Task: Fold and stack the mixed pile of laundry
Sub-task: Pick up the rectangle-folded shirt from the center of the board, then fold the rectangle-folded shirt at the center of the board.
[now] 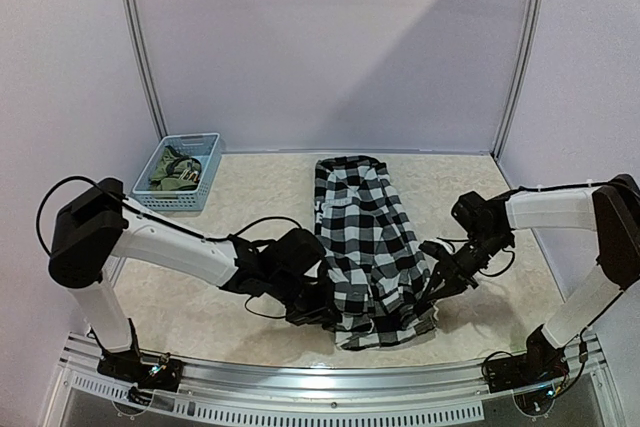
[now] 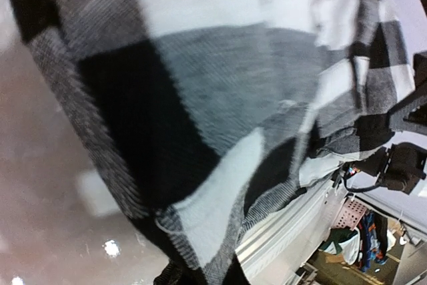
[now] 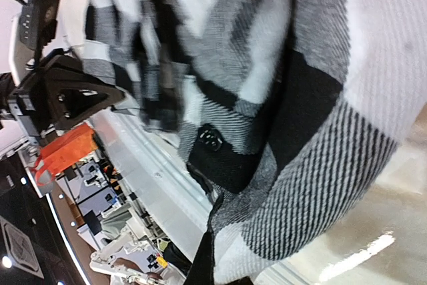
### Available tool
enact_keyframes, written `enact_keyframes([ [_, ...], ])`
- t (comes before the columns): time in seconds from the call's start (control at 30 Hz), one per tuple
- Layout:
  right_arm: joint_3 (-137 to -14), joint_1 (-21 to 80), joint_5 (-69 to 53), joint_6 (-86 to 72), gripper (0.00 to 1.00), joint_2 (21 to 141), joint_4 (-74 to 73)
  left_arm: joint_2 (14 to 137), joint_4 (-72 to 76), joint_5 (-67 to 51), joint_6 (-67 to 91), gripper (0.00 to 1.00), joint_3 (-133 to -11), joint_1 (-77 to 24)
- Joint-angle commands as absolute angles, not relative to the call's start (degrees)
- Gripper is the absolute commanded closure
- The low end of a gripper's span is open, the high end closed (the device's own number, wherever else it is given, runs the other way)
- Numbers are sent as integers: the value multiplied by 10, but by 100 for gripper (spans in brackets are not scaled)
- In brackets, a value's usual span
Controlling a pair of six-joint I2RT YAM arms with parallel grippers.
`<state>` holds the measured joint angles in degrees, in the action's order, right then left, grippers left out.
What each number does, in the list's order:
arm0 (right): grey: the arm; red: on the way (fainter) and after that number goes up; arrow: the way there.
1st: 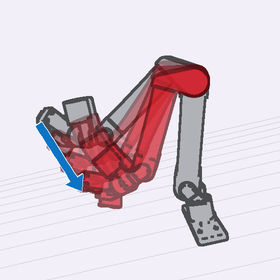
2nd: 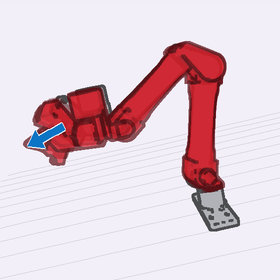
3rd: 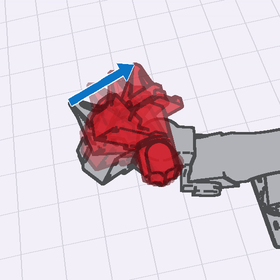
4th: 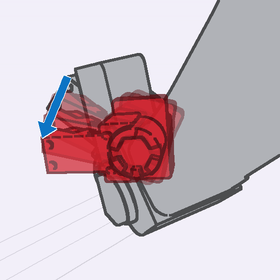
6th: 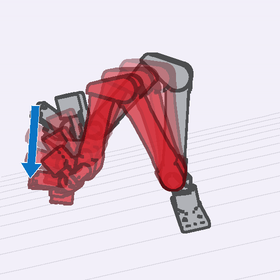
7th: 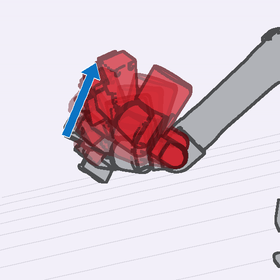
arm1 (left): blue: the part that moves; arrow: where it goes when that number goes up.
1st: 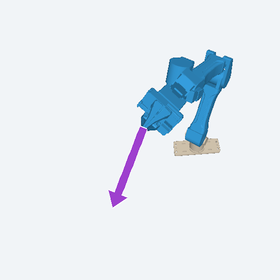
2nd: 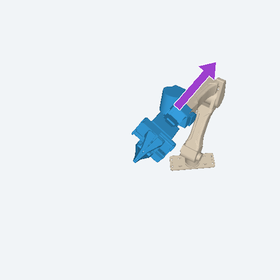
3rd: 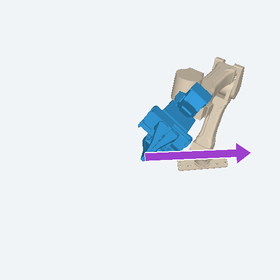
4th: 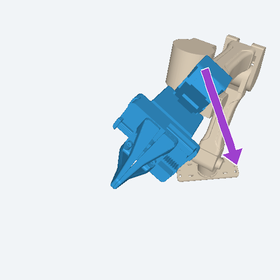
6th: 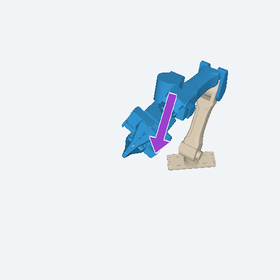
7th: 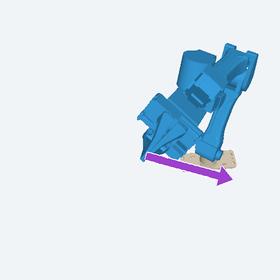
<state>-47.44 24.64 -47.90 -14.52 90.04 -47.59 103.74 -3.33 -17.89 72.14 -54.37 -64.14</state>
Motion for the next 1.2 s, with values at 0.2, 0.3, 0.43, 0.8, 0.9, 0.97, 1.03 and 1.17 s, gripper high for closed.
enact_keyframes([
  [0.2,-585,199,-607,-123,100,892,-511,958,-90,-129,639,100,-593,-627],
  [0.3,-608,182,-613,-110,100,909,-522,948,-107,-121,623,100,-608,-613],
  [0.43,-646,167,-616,-99,100,939,-523,938,-128,-108,605,100,-621,-588],
  [0.8,-691,142,-602,-155,100,994,-405,982,-107,-78,582,100,-672,-533],
  [0.9,-699,141,-590,-186,100,1012,-336,1019,-105,-73,567,100,-711,-515],
  [0.97,-711,139,-577,-206,100,1029,-295,1040,-91,-66,569,100,-725,-504],
  [1.03,-722,137,-564,-230,100,1043,-251,1059,-85,-57,572,100,-742,-491],
  [1.17,-759,132,-551,-261,100,1098,-209,1087,-83,-33,575,100,-767,-474],
])
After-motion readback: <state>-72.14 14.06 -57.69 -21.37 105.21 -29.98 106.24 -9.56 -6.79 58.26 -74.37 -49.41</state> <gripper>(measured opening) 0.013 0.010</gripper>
